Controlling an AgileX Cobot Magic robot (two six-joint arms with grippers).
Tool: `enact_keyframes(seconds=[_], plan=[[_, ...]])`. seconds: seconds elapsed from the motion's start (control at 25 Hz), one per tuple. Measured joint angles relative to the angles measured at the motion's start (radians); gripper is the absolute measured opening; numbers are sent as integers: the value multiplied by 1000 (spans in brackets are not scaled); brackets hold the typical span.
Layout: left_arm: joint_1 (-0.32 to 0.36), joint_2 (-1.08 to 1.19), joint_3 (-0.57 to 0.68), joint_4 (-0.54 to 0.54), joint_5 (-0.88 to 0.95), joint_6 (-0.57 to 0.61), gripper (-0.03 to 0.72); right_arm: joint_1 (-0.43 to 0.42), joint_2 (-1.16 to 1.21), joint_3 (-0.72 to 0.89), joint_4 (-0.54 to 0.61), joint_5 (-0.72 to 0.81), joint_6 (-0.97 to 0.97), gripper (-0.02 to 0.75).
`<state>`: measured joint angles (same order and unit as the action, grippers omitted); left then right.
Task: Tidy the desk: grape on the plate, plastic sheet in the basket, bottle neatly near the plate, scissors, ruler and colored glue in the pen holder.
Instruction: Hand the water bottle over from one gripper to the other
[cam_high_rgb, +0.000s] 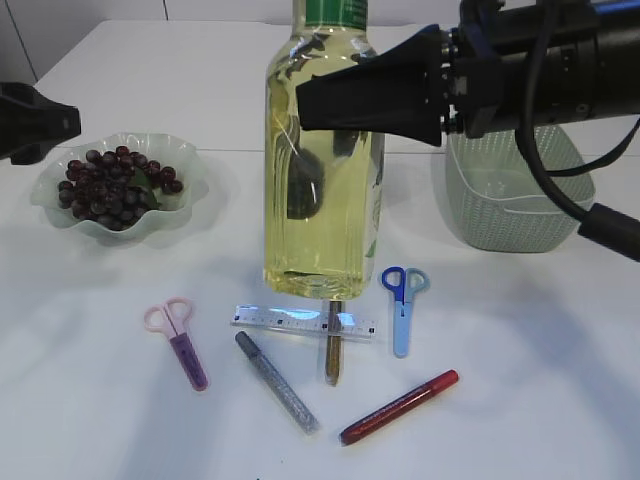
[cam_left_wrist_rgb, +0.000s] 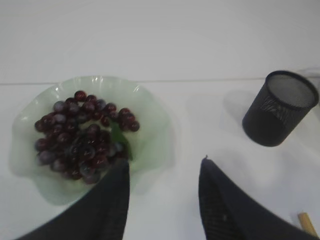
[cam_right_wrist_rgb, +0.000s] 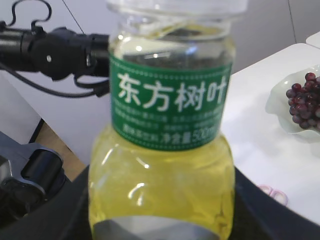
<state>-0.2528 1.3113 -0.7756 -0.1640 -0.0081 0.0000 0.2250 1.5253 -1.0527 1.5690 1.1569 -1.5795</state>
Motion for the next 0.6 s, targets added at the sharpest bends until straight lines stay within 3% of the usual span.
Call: enact_keyframes(seconds=[0.16, 0.28, 0.4, 0.6], plan=[[-75, 0, 158, -13, -342, -54, 331, 0, 0, 0, 8, 0, 0, 447], [-93, 0, 240, 67, -530, -217, 331, 0, 0, 0, 8, 0, 0, 447], [-93, 0, 286, 268, -685, -451, 331, 0, 0, 0, 8, 0, 0, 447], [-93, 0, 298, 646, -833, -712, 330, 0, 0, 0, 8, 0, 0, 447]])
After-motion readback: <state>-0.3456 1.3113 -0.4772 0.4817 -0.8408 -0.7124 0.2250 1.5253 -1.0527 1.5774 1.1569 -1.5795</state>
